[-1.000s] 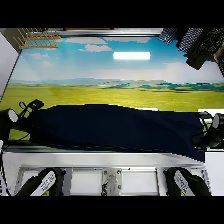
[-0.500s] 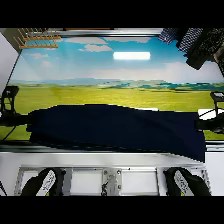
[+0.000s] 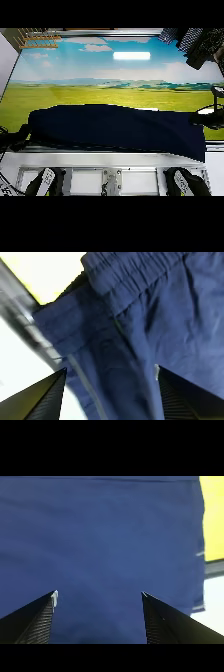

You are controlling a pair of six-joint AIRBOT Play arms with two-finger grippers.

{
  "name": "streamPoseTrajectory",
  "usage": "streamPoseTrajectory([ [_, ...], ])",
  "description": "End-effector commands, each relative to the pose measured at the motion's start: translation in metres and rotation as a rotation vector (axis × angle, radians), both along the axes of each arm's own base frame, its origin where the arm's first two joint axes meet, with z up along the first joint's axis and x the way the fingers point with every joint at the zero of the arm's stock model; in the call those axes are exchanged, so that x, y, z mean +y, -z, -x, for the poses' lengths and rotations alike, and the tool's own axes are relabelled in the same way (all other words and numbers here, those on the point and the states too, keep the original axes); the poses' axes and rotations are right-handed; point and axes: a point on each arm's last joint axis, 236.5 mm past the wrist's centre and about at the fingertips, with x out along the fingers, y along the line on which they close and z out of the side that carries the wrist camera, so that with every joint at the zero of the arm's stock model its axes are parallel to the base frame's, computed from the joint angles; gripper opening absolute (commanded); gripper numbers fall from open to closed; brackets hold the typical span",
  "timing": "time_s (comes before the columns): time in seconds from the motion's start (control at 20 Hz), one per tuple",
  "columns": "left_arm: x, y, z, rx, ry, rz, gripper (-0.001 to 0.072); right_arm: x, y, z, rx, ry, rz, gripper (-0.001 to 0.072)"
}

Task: Fold the clothes and pants, and hang the long-sleeved shirts on hangers.

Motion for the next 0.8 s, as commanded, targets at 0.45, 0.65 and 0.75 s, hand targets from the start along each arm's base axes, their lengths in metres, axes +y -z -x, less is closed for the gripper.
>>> streamPoseTrajectory([
  [0.45,0.013,0.022,-0.032,-0.153,-0.071,0.047,0.0363,0.018,0.000,-0.003,-0.013,-0.002,-0.079,0.0586],
  [0.65,0.022,-0.015,-0.046,-0.201,0.010,-0.010,0.0008,0.018,0.000,-0.002,-0.008,-0.002,-0.081,0.0585],
  [0.75,0.016,-0.054,-0.053,-0.254,0.085,-0.046,0.0008,0.018,0.000,-0.002,-0.009,-0.002,-0.081,0.0585],
])
